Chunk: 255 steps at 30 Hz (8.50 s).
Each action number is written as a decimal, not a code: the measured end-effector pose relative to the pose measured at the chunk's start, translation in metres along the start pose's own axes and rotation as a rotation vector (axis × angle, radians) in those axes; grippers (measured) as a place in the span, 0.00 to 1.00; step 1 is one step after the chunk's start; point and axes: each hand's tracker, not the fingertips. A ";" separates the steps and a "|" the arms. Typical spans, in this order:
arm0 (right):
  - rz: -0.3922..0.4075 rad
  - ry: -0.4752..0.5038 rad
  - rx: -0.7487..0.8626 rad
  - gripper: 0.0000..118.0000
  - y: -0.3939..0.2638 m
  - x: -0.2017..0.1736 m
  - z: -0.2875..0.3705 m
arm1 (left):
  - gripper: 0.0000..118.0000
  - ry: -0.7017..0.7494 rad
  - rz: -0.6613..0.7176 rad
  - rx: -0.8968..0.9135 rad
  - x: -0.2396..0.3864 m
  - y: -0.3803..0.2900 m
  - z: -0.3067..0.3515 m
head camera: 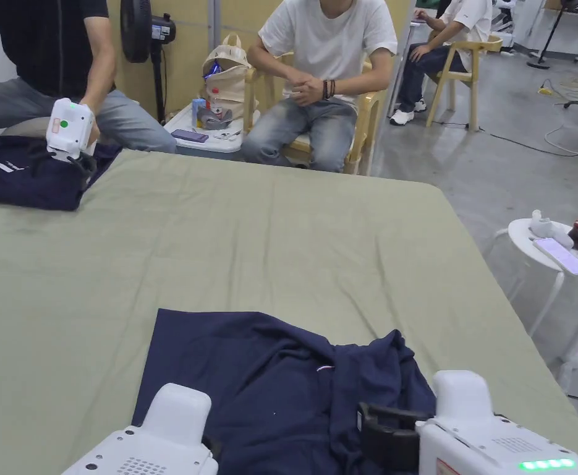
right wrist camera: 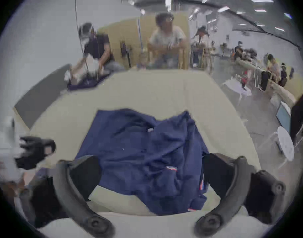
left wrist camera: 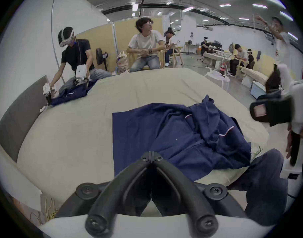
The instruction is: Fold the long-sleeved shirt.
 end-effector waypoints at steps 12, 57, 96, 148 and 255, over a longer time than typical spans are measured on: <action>-0.025 -0.061 -0.091 0.01 -0.063 -0.025 0.013 | 0.00 -0.015 0.122 0.060 -0.006 -0.038 0.023; 0.068 -0.086 -0.644 0.13 0.078 0.093 -0.322 | 0.43 0.104 0.172 -0.119 -0.092 0.033 -0.159; 0.175 -0.081 -0.314 0.13 0.091 0.063 -0.154 | 0.00 0.086 0.033 -0.059 -0.113 0.078 -0.134; 0.126 0.017 -0.281 0.00 -0.090 -0.031 -0.008 | 0.00 -0.001 0.315 -0.197 -0.056 -0.087 -0.004; 0.027 0.177 -0.240 0.00 -0.052 -0.021 0.029 | 0.05 -0.314 0.285 -0.393 0.024 0.038 -0.118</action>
